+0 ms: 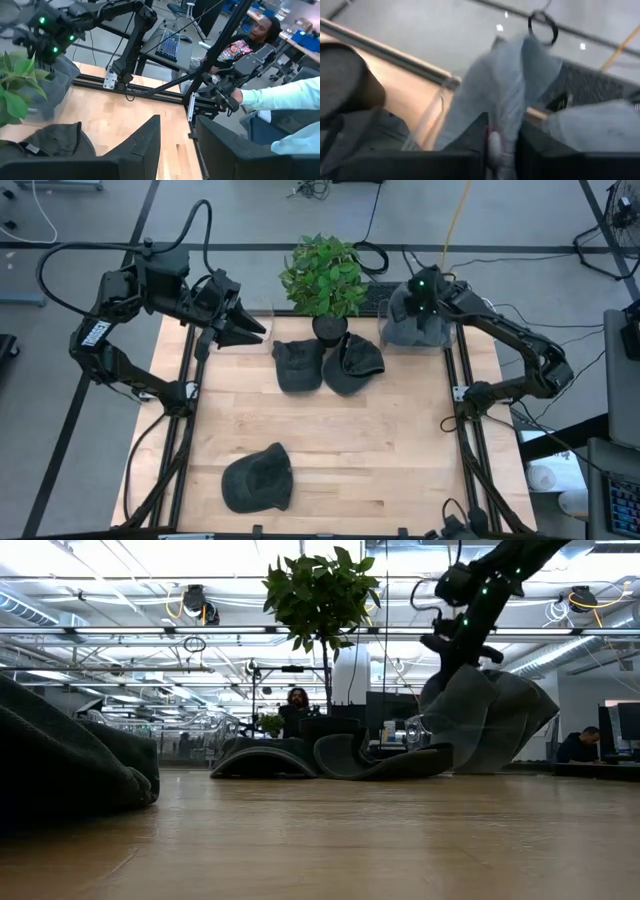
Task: Pick & Place hat
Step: Put the gray cap into the right transparent bin, then put the top right black cap into the left transparent bin
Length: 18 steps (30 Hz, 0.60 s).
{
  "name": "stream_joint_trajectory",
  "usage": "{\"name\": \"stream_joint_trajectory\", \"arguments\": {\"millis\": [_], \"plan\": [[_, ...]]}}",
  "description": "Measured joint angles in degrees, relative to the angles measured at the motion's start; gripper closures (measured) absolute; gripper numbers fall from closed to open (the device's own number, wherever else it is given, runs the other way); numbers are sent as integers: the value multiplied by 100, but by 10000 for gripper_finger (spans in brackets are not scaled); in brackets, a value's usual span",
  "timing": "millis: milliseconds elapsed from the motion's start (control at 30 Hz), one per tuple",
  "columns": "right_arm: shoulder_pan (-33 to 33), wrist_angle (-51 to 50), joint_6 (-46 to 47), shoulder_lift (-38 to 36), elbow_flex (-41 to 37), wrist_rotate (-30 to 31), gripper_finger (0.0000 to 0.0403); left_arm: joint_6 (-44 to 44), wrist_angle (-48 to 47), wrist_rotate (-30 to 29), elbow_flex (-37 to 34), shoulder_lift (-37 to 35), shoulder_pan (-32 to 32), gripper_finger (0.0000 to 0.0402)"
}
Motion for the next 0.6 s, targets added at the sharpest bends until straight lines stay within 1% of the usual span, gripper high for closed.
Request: {"name": "stream_joint_trajectory", "arguments": {"millis": [100,200,300,400,467,600], "plan": [[21,72,-224,-260,89,72,296,-65,0,0,0,0,-1,270],[24,106,-466,-535,237,305,238,-61,0,27,0,0,0,270],[19,281,-539,-811,357,300,183,-18,0,82,0,0,0,270],[21,465,-506,-1084,500,-167,139,53,0,85,0,0,0,270],[24,549,-501,-1224,649,-502,118,57,8,86,0,0,0,270],[93,638,-371,-1393,994,-1217,97,89,117,86,0,0,0,270]]}}
